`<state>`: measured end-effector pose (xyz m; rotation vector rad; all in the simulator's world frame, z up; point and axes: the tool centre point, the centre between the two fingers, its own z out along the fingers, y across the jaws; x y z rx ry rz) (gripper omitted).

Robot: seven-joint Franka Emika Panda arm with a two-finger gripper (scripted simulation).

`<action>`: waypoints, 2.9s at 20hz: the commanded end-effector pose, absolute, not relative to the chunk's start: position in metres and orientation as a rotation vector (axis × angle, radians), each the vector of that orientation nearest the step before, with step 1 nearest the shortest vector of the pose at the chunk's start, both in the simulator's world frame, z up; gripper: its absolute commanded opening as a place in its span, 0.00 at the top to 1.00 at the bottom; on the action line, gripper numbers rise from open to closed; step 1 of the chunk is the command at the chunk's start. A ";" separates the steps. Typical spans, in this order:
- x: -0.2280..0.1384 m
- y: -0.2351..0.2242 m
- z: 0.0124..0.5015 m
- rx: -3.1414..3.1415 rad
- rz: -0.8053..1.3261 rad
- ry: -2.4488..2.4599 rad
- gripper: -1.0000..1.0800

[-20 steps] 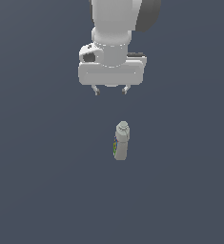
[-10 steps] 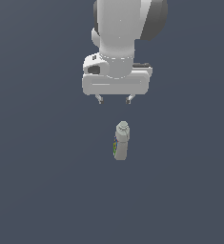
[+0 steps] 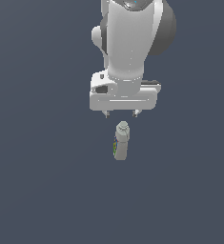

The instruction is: Pick up the object and move it to a goal position.

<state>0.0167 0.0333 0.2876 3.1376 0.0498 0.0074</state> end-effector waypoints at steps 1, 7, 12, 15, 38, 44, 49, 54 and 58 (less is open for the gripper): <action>0.023 0.037 0.284 3.140 0.004 0.049 0.04; 0.026 0.039 0.281 3.141 0.000 0.049 0.04; 0.026 0.039 0.272 3.141 0.000 0.049 0.04; 0.025 0.039 0.259 3.141 0.000 0.049 0.04; 0.027 0.039 0.232 3.142 0.005 0.051 1.00; 0.025 0.028 0.248 3.145 0.044 0.078 1.00; 0.022 0.011 0.275 3.149 0.109 0.124 1.00; 0.017 -0.014 0.312 3.151 0.198 0.187 1.00; 0.012 -0.037 0.345 3.150 0.283 0.246 1.00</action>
